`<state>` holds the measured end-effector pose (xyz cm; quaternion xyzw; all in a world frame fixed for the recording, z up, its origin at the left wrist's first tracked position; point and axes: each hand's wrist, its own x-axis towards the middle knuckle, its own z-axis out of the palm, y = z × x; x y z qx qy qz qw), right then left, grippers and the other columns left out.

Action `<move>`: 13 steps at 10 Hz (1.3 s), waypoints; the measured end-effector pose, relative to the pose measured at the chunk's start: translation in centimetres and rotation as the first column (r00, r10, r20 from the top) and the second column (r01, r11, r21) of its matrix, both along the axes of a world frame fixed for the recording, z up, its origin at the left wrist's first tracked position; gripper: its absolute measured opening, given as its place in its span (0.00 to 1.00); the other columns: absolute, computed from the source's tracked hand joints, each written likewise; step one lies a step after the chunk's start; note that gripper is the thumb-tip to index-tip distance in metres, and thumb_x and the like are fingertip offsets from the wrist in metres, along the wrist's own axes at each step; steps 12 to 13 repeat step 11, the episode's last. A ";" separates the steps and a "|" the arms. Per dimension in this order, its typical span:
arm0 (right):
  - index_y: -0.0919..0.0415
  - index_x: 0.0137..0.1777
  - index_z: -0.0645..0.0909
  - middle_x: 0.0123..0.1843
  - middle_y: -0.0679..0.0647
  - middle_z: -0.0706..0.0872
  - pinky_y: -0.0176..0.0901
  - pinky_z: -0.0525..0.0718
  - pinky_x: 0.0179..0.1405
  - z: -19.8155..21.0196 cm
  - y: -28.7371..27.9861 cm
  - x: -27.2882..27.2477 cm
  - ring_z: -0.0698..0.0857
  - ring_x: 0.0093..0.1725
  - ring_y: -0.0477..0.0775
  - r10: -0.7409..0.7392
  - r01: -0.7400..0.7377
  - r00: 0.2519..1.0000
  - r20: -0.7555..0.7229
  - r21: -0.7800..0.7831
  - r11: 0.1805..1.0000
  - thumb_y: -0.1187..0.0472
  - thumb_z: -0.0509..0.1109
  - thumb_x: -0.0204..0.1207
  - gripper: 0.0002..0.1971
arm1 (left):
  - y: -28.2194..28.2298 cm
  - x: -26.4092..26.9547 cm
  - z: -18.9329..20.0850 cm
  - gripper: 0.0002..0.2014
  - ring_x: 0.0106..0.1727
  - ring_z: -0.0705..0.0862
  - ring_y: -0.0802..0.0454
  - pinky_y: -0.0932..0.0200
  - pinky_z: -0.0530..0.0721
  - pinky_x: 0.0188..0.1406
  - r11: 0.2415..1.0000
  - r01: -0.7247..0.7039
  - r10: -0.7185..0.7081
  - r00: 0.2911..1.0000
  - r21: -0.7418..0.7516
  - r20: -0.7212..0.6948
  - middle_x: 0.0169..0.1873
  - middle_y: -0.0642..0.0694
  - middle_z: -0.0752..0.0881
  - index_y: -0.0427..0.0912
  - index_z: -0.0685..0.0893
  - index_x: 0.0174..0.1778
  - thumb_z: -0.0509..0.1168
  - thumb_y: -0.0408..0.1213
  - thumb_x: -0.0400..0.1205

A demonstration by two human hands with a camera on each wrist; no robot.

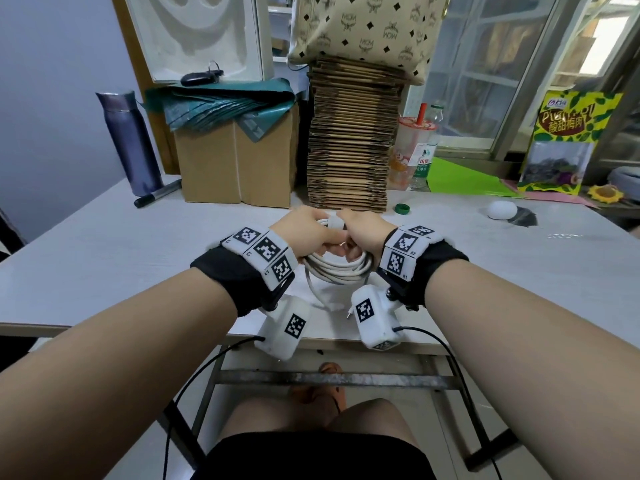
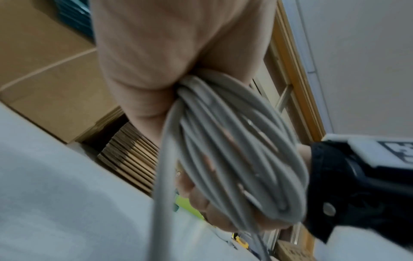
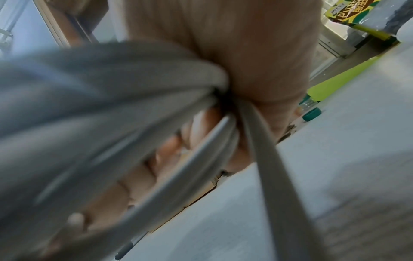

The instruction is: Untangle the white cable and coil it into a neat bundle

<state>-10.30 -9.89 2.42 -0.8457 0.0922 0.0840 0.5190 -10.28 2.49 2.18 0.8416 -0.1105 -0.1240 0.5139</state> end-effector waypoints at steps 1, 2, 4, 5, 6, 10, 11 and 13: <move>0.63 0.30 0.73 0.29 0.60 0.78 0.42 0.70 0.26 -0.6 -0.5 -0.2 0.74 0.20 0.52 0.013 -0.020 0.997 -0.076 -0.086 0.996 0.50 0.53 0.84 0.23 | -0.8 -0.7 0.5 0.15 0.24 0.75 0.52 0.65 0.75 0.25 0.954 -0.020 0.016 1.000 0.298 0.015 0.22 0.47 0.83 0.34 0.85 0.42 0.68 0.46 0.79; 0.63 0.41 0.81 0.45 0.64 0.86 0.51 0.84 0.55 -1.5 -1.2 -0.3 0.87 0.44 0.60 0.042 -0.055 0.990 -0.138 -0.087 0.995 0.40 0.59 0.79 0.25 | -1.5 -1.1 1.6 0.19 0.36 0.79 0.46 0.58 0.78 0.34 0.836 -0.005 0.011 1.000 0.549 -0.008 0.35 0.42 0.81 0.35 0.80 0.50 0.62 0.51 0.83; 0.63 0.51 0.78 0.44 0.62 0.86 0.57 0.91 0.43 -1.0 -3.1 -2.3 0.87 0.42 0.60 0.221 -0.104 0.942 -0.251 0.409 0.907 0.68 0.71 0.75 0.06 | 1.2 0.5 0.7 0.19 0.30 0.83 0.47 0.58 0.81 0.28 0.913 -0.080 0.124 0.989 0.401 -0.086 0.35 0.41 0.86 0.34 0.83 0.47 0.70 0.50 0.78; 0.65 0.50 0.76 0.41 0.66 0.84 0.51 0.90 0.26 -1.2 -2.9 -2.6 0.88 0.29 0.59 0.196 -0.136 0.941 -0.275 0.222 0.966 0.77 0.66 0.74 0.09 | 1.2 0.1 -0.1 0.18 0.40 0.87 0.45 0.54 0.87 0.43 0.963 -0.069 0.108 0.985 0.259 -0.136 0.47 0.36 0.90 0.32 0.84 0.58 0.74 0.39 0.76; 0.68 0.49 0.81 0.41 0.66 0.83 0.46 0.90 0.32 -1.8 -2.5 -2.3 0.86 0.29 0.56 0.104 -0.106 0.972 -0.211 0.005 0.994 0.75 0.70 0.71 0.08 | 0.7 -0.3 -0.2 0.19 0.44 0.86 0.45 0.49 0.87 0.53 0.962 -0.068 0.090 0.993 0.263 -0.074 0.48 0.36 0.89 0.38 0.82 0.63 0.73 0.32 0.76; 0.66 0.63 0.82 0.51 0.56 0.82 0.49 0.83 0.60 -2.2 -3.0 -0.2 0.82 0.52 0.56 -0.005 -0.004 0.999 -0.050 -0.171 0.985 0.62 0.72 0.74 0.18 | 1.3 0.1 0.7 0.14 0.51 0.81 0.49 0.54 0.83 0.49 0.972 -0.112 0.138 0.984 0.208 -0.115 0.56 0.42 0.82 0.43 0.81 0.64 0.60 0.31 0.84; 0.64 0.63 0.81 0.51 0.56 0.80 0.48 0.82 0.54 -1.3 -2.3 0.5 0.79 0.49 0.54 -0.085 0.090 0.995 0.056 -0.101 0.991 0.62 0.68 0.76 0.16 | 1.0 0.5 1.1 0.11 0.35 0.80 0.53 0.62 0.79 0.35 0.944 -0.294 0.292 0.956 -0.148 -0.038 0.51 0.40 0.83 0.42 0.82 0.54 0.55 0.27 0.85; 0.64 0.63 0.81 0.51 0.56 0.80 0.48 0.82 0.54 -1.3 -2.3 0.5 0.79 0.49 0.54 -0.085 0.090 0.995 0.056 -0.101 0.991 0.62 0.68 0.76 0.16 | 1.0 0.5 1.1 0.11 0.35 0.80 0.53 0.62 0.79 0.35 0.944 -0.294 0.292 0.956 -0.148 -0.038 0.51 0.40 0.83 0.42 0.82 0.54 0.55 0.27 0.85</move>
